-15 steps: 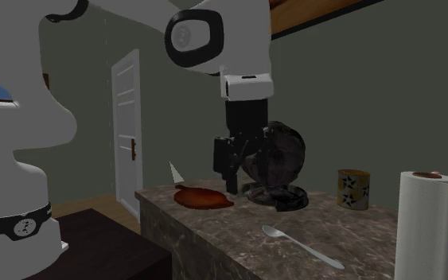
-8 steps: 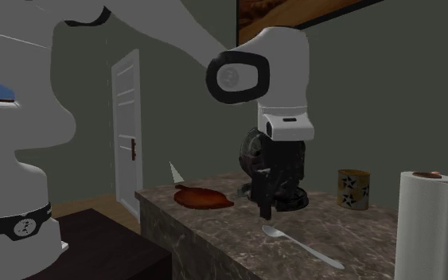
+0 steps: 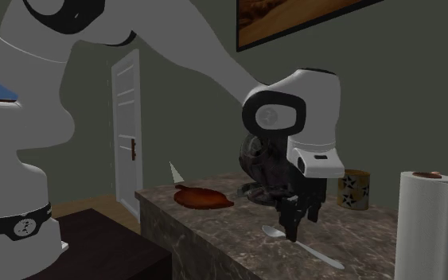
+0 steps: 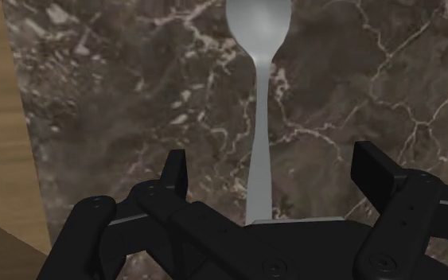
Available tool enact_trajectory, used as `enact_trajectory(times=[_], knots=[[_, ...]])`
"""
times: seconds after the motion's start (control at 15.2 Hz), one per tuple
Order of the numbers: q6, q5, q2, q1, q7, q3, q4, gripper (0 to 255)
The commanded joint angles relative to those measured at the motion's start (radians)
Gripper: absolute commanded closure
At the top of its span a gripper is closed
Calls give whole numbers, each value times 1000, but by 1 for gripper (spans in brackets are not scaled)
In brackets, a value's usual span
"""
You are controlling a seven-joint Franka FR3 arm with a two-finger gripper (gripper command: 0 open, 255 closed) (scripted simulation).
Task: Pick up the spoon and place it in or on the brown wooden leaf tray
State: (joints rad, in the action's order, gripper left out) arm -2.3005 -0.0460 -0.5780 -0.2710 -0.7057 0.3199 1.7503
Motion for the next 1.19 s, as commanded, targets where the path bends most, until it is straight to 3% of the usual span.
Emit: enact_trajectory(times=[0.0, 0.86, 0.92, 1.12], knots=[[-16, 5, -28, -7, -4, -4, -12, 0], [-58, 13, -68, -20, -9, -10, -11, 0], [-58, 13, -68, -20, -9, -10, -11, 255], [-56, 14, -70, -20, -8, -10, -14, 255]])
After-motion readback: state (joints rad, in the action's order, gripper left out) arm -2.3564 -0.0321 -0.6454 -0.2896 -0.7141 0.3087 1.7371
